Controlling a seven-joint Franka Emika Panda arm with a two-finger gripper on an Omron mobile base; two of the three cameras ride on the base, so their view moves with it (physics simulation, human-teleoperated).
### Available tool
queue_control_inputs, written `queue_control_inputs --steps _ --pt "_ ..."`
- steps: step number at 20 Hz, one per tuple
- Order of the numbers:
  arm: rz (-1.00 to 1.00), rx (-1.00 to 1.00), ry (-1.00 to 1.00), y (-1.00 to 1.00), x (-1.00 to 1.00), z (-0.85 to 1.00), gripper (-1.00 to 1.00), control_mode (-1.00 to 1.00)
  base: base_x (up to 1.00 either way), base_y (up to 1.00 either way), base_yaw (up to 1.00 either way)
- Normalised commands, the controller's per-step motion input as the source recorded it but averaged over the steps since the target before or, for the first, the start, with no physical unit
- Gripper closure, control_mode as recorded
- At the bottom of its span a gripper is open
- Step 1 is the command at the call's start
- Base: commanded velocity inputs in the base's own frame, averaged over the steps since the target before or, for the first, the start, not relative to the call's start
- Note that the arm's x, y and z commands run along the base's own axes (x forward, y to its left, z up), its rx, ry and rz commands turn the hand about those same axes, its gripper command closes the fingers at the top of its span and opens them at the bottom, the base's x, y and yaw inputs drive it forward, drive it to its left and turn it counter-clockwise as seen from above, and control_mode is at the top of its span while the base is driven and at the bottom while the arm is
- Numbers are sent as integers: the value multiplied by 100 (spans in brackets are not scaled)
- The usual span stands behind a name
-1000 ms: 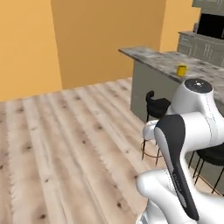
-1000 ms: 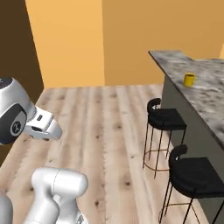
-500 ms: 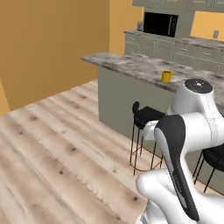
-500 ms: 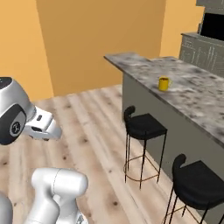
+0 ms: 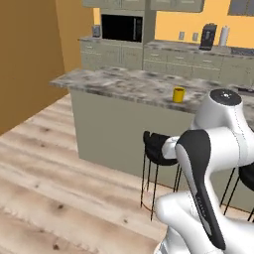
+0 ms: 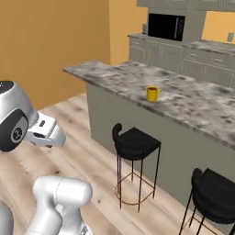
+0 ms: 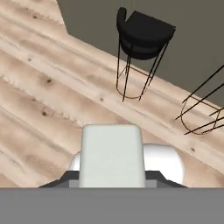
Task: Pick up the marshmallow and place it in the cup of hot chocolate on the dining counter.
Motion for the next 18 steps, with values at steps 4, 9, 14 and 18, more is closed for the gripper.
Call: queue_control_inputs --steps 4,9,14,18 --pt "0 0 0 0 0 0 100 100 89 89 -57" --pt "0 0 0 0 0 0 100 100 79 21 -45" --pt "0 0 0 0 0 0 100 100 70 -15 -23" --pt "0 0 0 0 0 0 100 100 100 21 -27"
